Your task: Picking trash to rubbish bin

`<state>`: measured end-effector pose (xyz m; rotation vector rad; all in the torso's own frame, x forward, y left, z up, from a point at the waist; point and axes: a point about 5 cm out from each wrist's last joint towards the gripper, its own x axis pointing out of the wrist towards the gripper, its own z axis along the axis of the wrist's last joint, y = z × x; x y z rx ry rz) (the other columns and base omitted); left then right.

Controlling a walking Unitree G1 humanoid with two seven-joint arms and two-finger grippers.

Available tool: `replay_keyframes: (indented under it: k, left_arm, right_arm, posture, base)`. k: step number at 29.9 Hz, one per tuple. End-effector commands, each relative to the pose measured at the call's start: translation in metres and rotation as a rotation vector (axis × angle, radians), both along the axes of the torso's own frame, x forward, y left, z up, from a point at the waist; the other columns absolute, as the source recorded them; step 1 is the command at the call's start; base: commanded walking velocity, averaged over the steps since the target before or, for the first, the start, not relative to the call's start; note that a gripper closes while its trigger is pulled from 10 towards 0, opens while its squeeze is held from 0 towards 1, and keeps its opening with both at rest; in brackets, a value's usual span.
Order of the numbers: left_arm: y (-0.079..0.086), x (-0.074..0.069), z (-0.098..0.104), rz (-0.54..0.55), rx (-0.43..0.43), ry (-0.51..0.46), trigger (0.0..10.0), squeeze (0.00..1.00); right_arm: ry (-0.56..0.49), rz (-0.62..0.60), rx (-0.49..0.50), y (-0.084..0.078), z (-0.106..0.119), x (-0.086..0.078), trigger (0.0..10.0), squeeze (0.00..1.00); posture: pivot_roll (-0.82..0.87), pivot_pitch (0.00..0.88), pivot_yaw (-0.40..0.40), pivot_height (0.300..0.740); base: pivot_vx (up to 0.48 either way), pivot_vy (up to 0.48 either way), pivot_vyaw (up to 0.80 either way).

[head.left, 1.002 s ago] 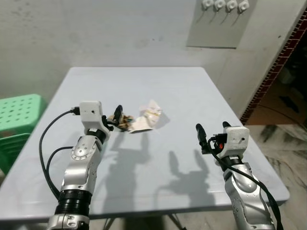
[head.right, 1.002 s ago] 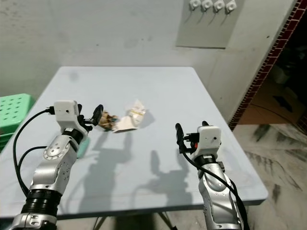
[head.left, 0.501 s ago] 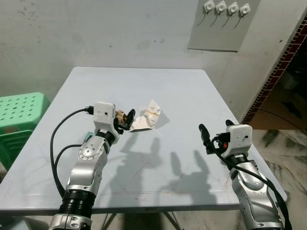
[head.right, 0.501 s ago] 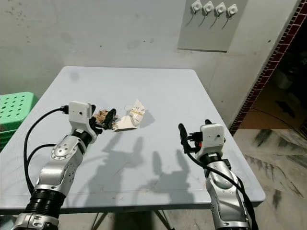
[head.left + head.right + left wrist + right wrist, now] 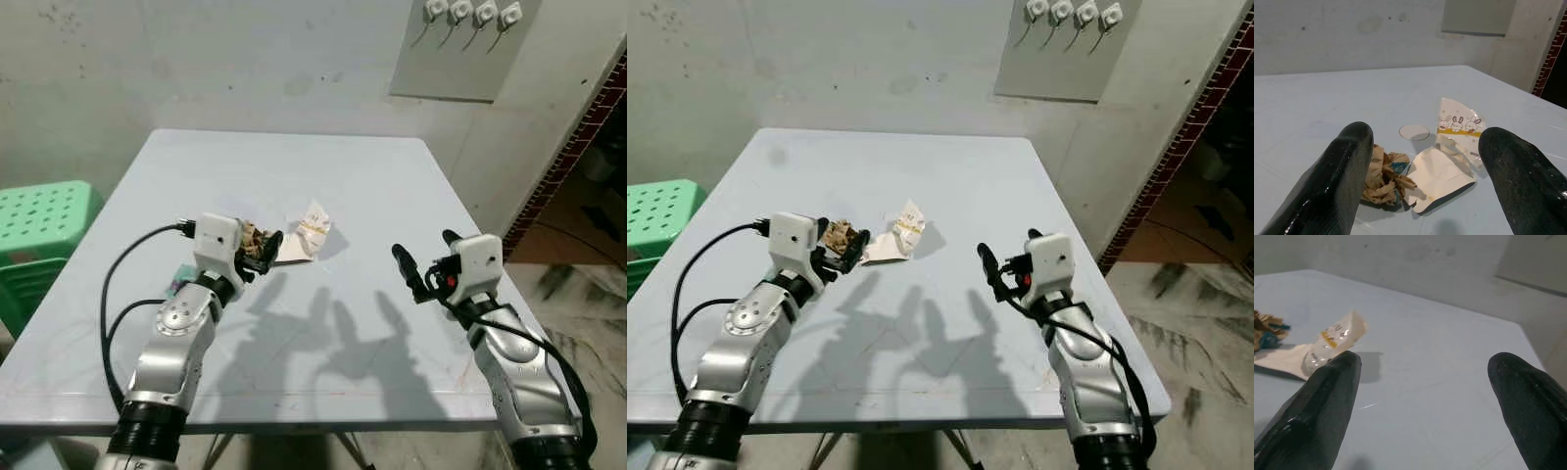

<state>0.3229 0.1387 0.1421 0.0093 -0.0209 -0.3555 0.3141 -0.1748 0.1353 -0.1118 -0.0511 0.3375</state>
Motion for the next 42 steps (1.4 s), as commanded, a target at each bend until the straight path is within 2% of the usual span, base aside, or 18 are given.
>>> replay_keyframes:
  k: [1,11,12,23,35,42]
  left_arm:
    - [-0.002,-0.003,0.007,-0.025,0.008,-0.02,10.0,0.0]
    - [-0.003,-0.012,0.018,-0.083,0.038,-0.045,10.0,0.0]
    - [-0.003,-0.015,0.021,-0.09,0.037,-0.051,10.0,0.0]
    - [-0.001,-0.027,0.028,-0.089,0.031,-0.055,10.0,0.0]
    - [0.001,-0.037,0.034,-0.092,0.031,-0.054,10.0,0.0]
    - [-0.003,-0.046,0.04,-0.117,0.034,-0.053,10.0,0.0]
  right_arm:
    - [-0.003,0.044,-0.004,0.003,0.005,0.005,10.0,0.0]
    - [0.022,0.204,0.021,0.019,0.013,0.028,10.0,0.0]
    - [0.035,0.234,0.025,0.023,0.014,0.035,10.0,0.0]
    - [0.031,0.245,0.043,0.033,0.031,0.066,10.0,0.0]
    - [0.037,0.26,0.081,0.049,0.041,0.079,10.0,0.0]
    - [0.041,0.247,0.085,0.05,0.043,0.082,10.0,0.0]
  posture:
    - [0.03,0.056,-0.088,0.74]
    - [0.08,0.089,-0.109,0.74]
    - [0.09,0.096,-0.111,0.74]
    - [0.15,0.118,-0.133,0.74]
    - [0.17,0.146,-0.128,0.74]
    - [0.18,0.176,-0.12,0.74]
  base:
    - [0.0,0.0,0.0]
    - [0.0,0.0,0.0]
    - [0.0,0.0,0.0]
    - [0.0,0.0,0.0]
    - [0.0,0.0,0.0]
    - [0.0,0.0,0.0]
